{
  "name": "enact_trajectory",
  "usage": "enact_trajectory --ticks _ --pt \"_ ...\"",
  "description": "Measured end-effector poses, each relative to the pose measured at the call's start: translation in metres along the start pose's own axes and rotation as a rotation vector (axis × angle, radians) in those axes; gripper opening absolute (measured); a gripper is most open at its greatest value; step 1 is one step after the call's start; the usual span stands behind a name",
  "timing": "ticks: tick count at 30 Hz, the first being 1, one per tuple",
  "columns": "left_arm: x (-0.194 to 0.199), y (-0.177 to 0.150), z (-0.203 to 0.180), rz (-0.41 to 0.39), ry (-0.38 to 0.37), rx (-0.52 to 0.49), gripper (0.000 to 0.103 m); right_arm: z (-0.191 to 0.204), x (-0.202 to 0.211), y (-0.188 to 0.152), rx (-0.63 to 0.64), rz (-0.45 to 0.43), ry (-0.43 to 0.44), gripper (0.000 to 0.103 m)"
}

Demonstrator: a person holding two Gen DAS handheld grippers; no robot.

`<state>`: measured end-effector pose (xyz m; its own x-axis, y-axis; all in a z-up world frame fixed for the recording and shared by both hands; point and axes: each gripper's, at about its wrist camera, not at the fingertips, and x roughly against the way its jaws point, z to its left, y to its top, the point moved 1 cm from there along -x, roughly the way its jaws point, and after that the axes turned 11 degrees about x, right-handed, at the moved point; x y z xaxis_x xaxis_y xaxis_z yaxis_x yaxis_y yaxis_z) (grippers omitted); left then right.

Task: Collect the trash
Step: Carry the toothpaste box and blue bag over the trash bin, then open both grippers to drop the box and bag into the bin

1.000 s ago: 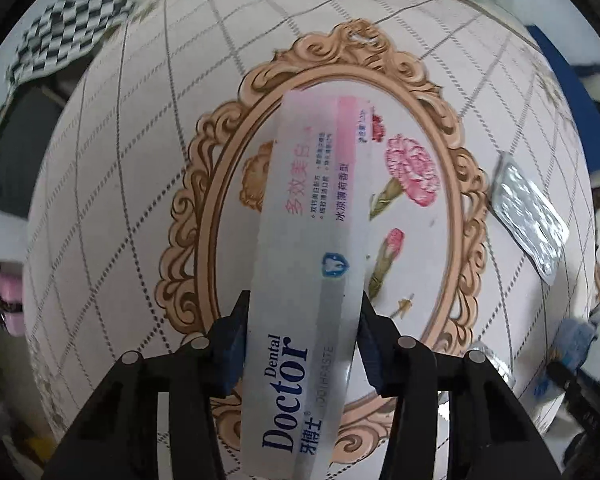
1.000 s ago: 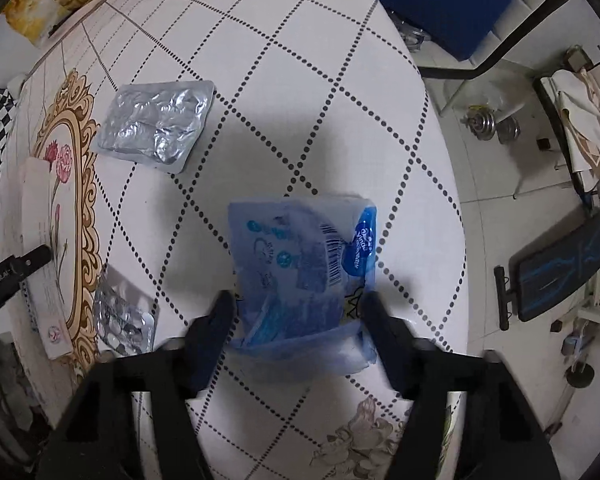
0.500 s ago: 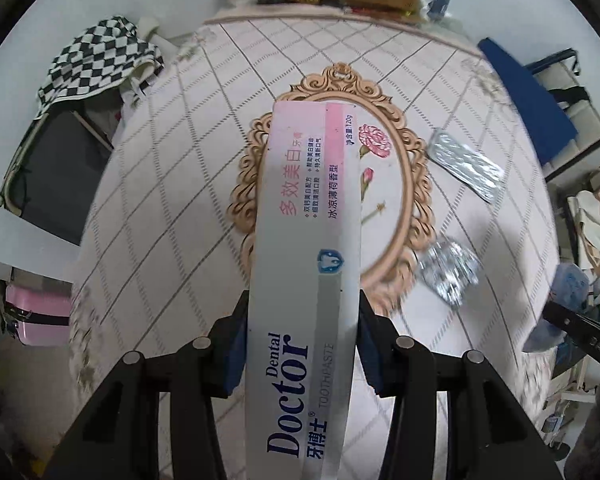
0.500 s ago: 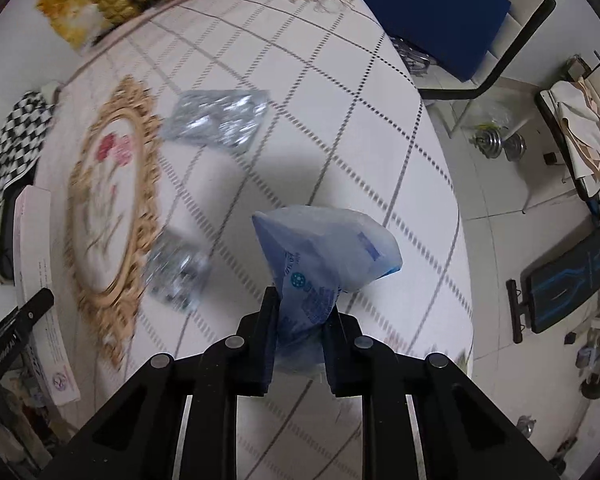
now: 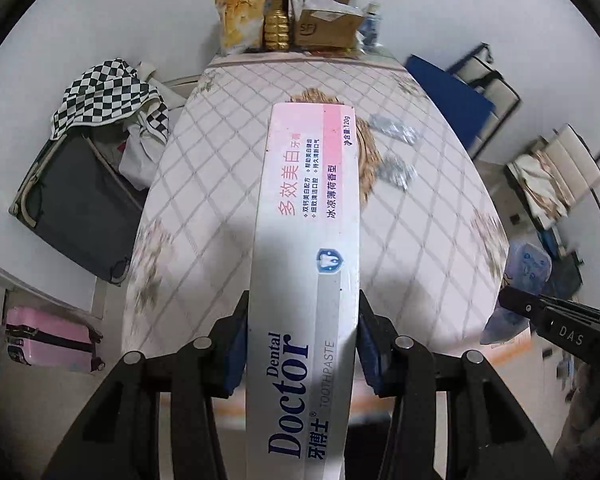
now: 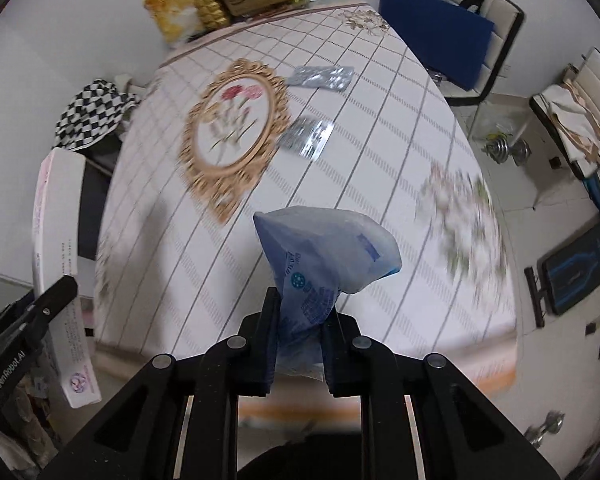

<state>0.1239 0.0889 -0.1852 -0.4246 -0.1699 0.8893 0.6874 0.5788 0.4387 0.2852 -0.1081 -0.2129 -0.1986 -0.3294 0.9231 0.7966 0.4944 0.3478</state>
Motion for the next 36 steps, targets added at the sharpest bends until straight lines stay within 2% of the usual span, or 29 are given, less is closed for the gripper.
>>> enact_trajectory --ticks 4,8,11,15,19,23,30,33,36 --pt "0.013 -0.059 0.027 0.084 -0.022 -0.022 0.043 0.033 0.026 -0.076 -0.031 0.004 0.008 0.019" --pt "0.007 -0.117 0.048 0.208 -0.033 -0.043 0.043 0.053 0.028 -0.149 -0.054 0.076 0.024 0.019" --pt "-0.008 -0.156 0.054 0.303 -0.034 -0.056 0.043 0.057 0.012 -0.203 -0.075 0.159 0.035 0.019" --pt "-0.055 -0.210 0.057 0.460 -0.046 -0.033 0.043 0.052 -0.028 -0.264 -0.111 0.289 0.054 0.019" --pt "-0.129 -0.250 0.059 0.582 -0.038 0.008 0.043 0.037 -0.090 -0.314 -0.156 0.394 0.070 0.019" --pt "-0.241 -0.281 0.069 0.670 -0.013 0.078 0.043 0.012 -0.176 -0.349 -0.196 0.460 0.068 0.019" --pt "-0.400 -0.300 0.073 0.716 0.002 0.096 0.043 -0.029 -0.340 -0.383 -0.247 0.515 0.073 0.019" --pt "-0.449 -0.304 0.070 0.764 -0.022 0.104 0.046 -0.037 -0.399 -0.383 -0.238 0.535 0.088 0.019" --pt "-0.476 -0.308 0.071 0.790 -0.031 0.122 0.047 -0.036 -0.444 -0.386 -0.211 0.556 0.109 0.019"
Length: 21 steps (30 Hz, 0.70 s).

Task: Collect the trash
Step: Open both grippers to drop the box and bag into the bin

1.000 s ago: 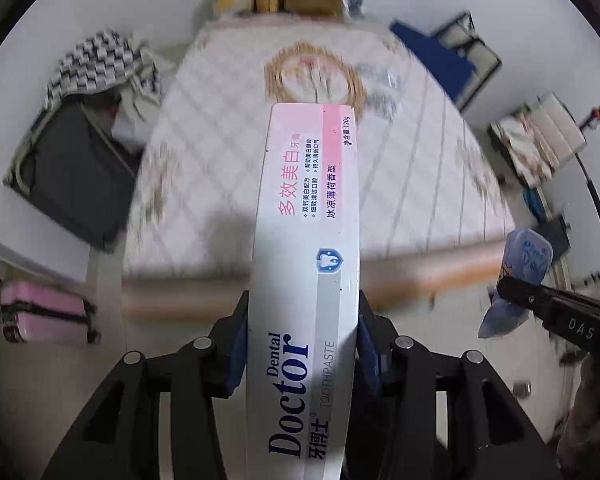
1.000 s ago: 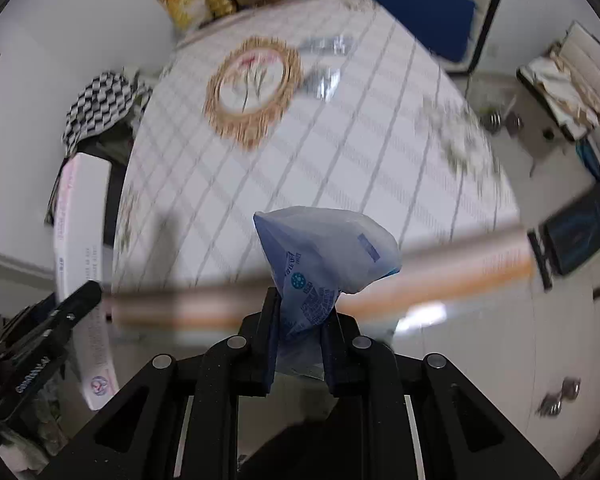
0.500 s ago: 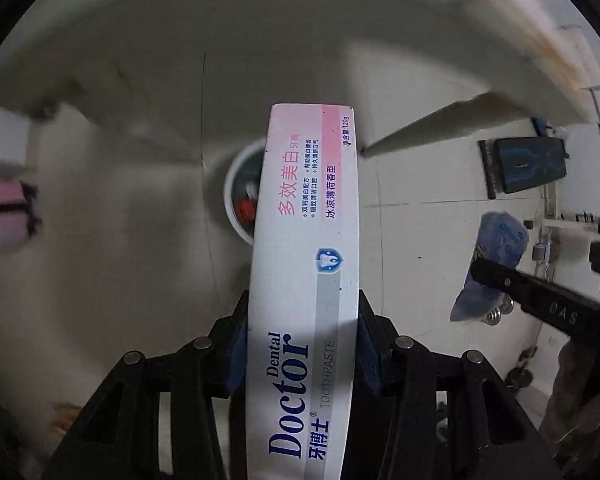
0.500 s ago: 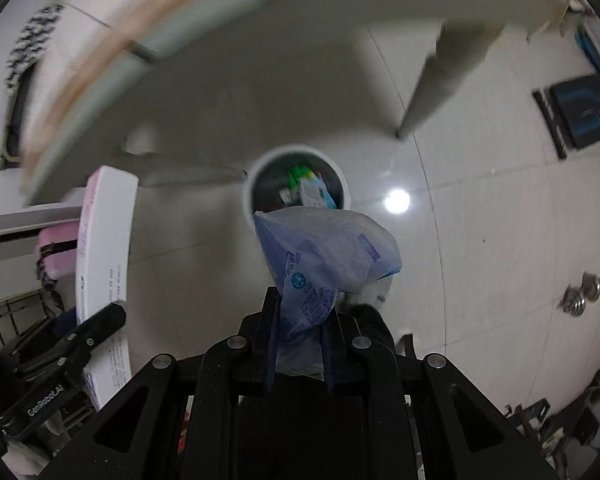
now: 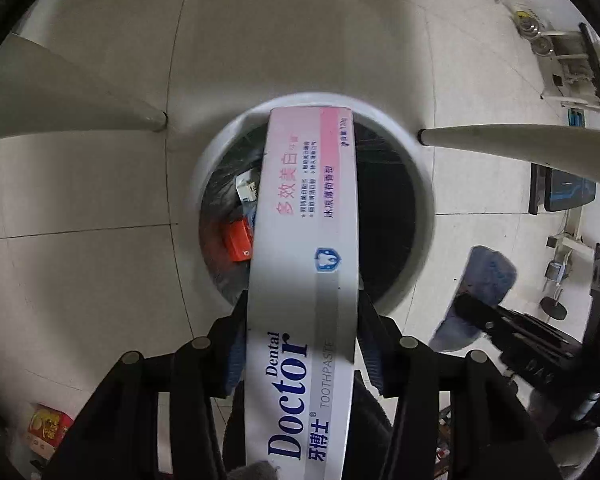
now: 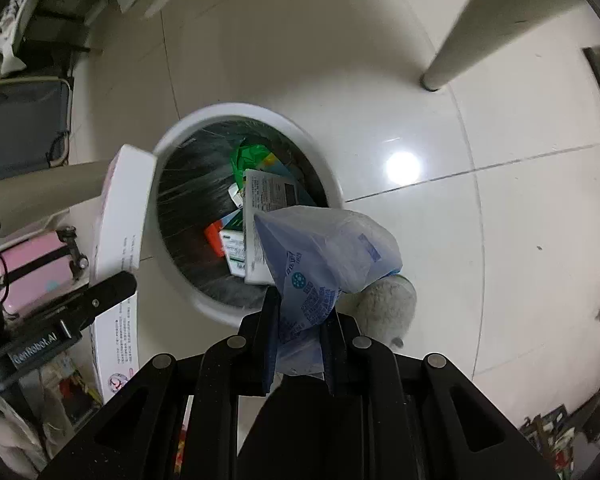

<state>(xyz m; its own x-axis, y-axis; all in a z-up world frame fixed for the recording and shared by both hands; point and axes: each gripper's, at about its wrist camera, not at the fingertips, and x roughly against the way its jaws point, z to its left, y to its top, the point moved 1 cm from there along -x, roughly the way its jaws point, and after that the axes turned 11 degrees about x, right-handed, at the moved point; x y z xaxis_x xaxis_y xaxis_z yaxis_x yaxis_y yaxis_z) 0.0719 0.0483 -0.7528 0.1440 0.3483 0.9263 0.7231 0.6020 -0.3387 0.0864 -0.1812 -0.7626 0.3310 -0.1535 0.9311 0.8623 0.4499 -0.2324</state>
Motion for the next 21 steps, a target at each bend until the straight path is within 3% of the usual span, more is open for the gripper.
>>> enact_trajectory --ticks 1,3,5,9,11,14,20,21 --pt "-0.003 0.004 0.000 -0.001 -0.003 0.006 0.051 0.003 -0.008 0.007 0.013 0.008 0.006 0.020" --pt "0.000 0.004 0.001 -0.014 -0.014 0.025 0.090 0.006 -0.024 0.015 0.035 0.027 0.039 0.023" --pt "0.003 -0.005 0.006 -0.022 -0.026 0.046 0.100 0.011 -0.030 0.019 0.043 0.025 0.064 0.050" --pt "0.020 -0.023 0.015 -0.081 0.026 0.061 0.100 0.014 -0.025 0.019 0.052 -0.003 0.084 0.071" --pt "0.031 -0.034 0.011 -0.127 0.075 0.060 0.100 0.015 -0.019 0.016 0.054 -0.018 0.061 0.088" --pt "0.055 -0.054 0.013 -0.222 0.142 0.052 0.100 0.015 -0.001 0.007 0.066 -0.044 0.001 0.099" --pt "0.094 -0.100 0.007 -0.293 0.202 0.033 0.100 0.025 0.046 -0.023 0.127 -0.092 -0.144 0.101" --pt "0.105 -0.100 0.022 -0.293 0.201 0.032 0.100 0.028 0.054 -0.027 0.137 -0.099 -0.158 0.101"
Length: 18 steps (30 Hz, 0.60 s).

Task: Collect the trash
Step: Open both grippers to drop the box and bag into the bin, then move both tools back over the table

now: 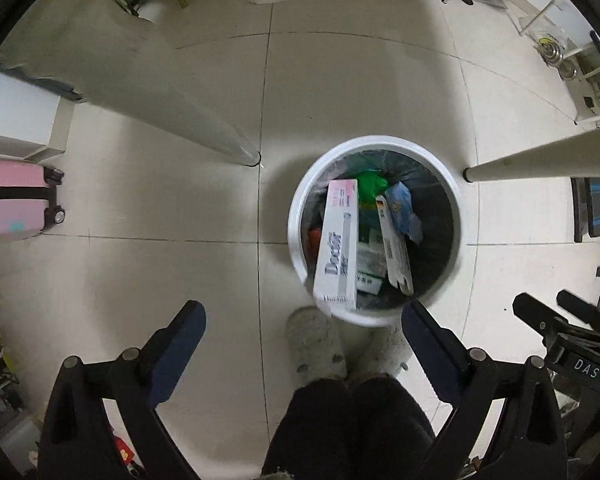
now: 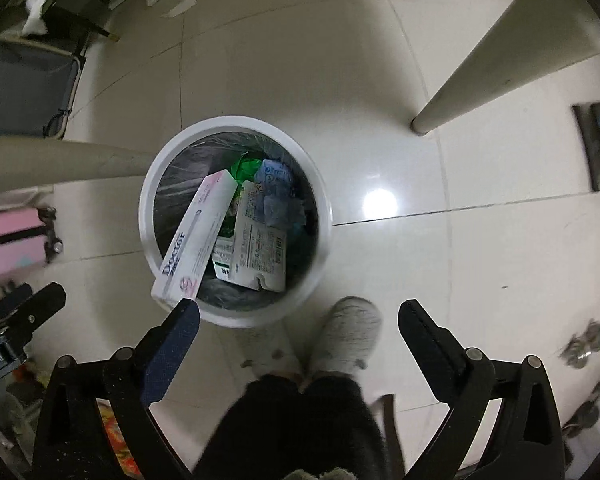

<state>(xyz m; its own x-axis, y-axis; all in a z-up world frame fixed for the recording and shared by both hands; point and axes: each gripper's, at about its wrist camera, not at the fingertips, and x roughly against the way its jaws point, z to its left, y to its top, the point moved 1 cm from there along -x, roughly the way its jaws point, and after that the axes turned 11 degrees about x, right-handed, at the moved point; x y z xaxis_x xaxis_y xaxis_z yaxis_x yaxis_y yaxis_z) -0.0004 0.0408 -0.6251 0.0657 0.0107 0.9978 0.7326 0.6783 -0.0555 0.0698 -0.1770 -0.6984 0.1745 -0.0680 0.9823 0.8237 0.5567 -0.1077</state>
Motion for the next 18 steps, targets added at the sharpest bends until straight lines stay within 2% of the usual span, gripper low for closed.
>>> enact_trajectory --ticks 8,18 --pt "0.083 -0.037 0.011 -0.032 -0.022 0.025 0.100 0.023 0.098 -0.032 0.060 -0.081 -0.090 0.101" --pt "0.199 -0.066 0.018 -0.101 -0.055 0.009 0.100 0.050 0.243 -0.073 0.056 -0.154 -0.081 0.101"
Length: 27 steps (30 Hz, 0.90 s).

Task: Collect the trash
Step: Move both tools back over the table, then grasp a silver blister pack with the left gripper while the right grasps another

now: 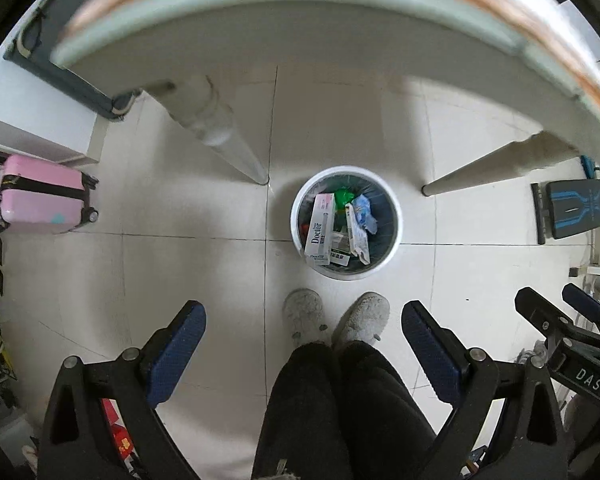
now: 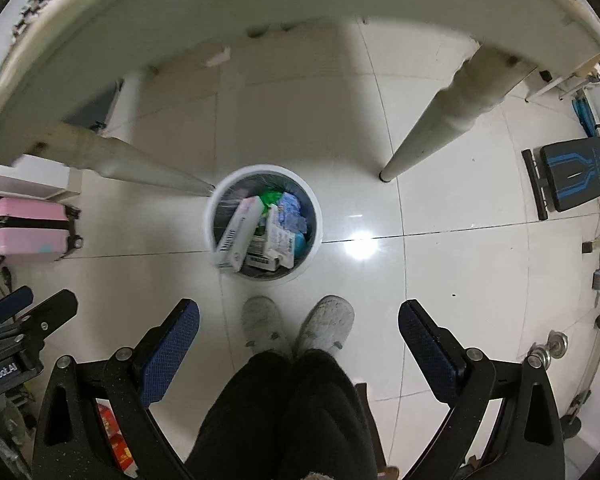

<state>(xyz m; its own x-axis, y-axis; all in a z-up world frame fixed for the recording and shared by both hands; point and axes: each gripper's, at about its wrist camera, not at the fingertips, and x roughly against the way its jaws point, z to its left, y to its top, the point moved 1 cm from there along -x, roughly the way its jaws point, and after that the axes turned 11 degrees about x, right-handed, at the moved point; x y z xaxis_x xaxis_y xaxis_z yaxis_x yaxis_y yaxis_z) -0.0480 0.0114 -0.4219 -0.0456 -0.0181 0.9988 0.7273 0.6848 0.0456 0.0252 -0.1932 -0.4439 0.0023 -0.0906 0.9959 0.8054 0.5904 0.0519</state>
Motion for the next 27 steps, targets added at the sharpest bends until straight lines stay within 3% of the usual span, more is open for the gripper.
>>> enact_trajectory --ticks 8,14,20,23,27 --pt "0.094 -0.002 0.001 -0.070 -0.019 -0.029 0.100 0.016 0.117 -0.010 0.015 -0.061 0.023 0.101" --pt "0.145 0.023 -0.005 -0.166 -0.038 -0.010 0.100 0.019 0.188 0.003 -0.041 -0.114 0.079 0.101" --pt "0.180 0.081 -0.034 -0.295 0.004 0.009 0.100 0.001 0.229 0.066 -0.082 -0.192 0.111 0.101" --pt "0.185 0.120 -0.055 -0.306 0.003 0.023 0.103 -0.012 0.241 0.108 -0.082 -0.217 0.097 0.101" --pt "0.189 0.180 -0.101 -0.331 0.021 0.025 0.103 -0.059 0.249 0.178 -0.057 -0.225 0.045 0.101"
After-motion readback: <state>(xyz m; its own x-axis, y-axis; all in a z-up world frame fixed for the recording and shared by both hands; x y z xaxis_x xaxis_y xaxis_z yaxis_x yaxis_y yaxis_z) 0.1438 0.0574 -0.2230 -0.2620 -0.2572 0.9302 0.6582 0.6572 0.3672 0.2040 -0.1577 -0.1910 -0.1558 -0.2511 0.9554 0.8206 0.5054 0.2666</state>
